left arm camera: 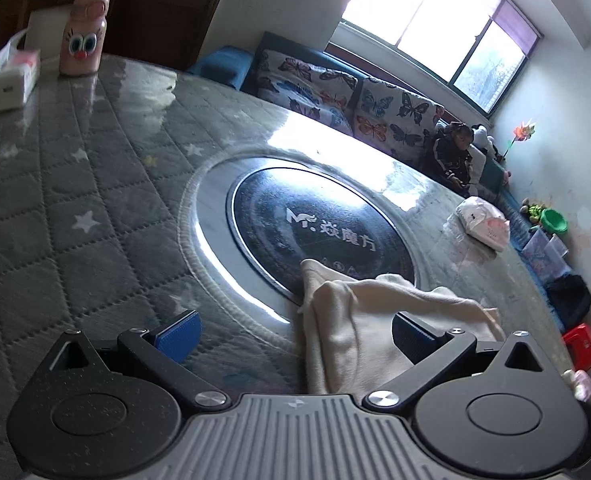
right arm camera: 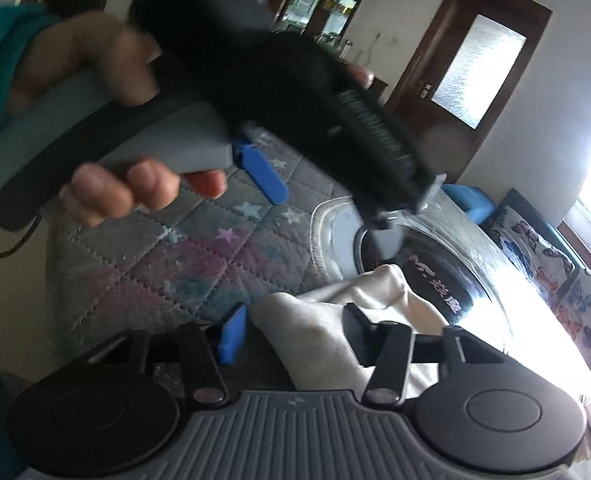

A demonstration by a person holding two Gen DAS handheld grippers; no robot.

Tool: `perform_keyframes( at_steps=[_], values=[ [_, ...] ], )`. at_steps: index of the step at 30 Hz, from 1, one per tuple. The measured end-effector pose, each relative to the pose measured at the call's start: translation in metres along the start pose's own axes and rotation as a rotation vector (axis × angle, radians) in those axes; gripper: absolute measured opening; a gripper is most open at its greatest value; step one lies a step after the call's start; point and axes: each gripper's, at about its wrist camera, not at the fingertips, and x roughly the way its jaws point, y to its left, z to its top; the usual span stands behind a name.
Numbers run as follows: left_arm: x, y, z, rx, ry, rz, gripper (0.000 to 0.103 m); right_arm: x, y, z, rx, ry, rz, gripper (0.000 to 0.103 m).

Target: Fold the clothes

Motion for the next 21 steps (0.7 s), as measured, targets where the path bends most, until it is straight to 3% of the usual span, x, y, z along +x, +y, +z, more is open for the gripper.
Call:
perform_keyframes(
  at_steps=[4, 5, 8, 17, 21],
  values=[
    [0.005, 0.001, 0.004, -0.052, 0.023, -0.035, 0.103, 0.003, 0.004, 0.001, -0.031, 0.014, 0.010, 0.030],
    [0.007, 0.002, 0.004, -0.070, 0.030, -0.051, 0.103, 0.003, 0.004, 0.001, -0.033, 0.012, 0.009, 0.022],
    [0.012, 0.003, 0.004, -0.123, 0.053, -0.086, 0.103, 0.000, -0.006, 0.002, 0.023, -0.004, 0.016, 0.014],
    [0.034, 0.006, 0.004, -0.327, 0.119, -0.190, 0.102, -0.030, -0.057, 0.004, 0.262, -0.071, 0.088, 0.010],
    [0.048, 0.007, -0.001, -0.401, 0.145, -0.242, 0.090, -0.039, -0.071, 0.001, 0.307, -0.088, 0.103, 0.010]
  ],
)
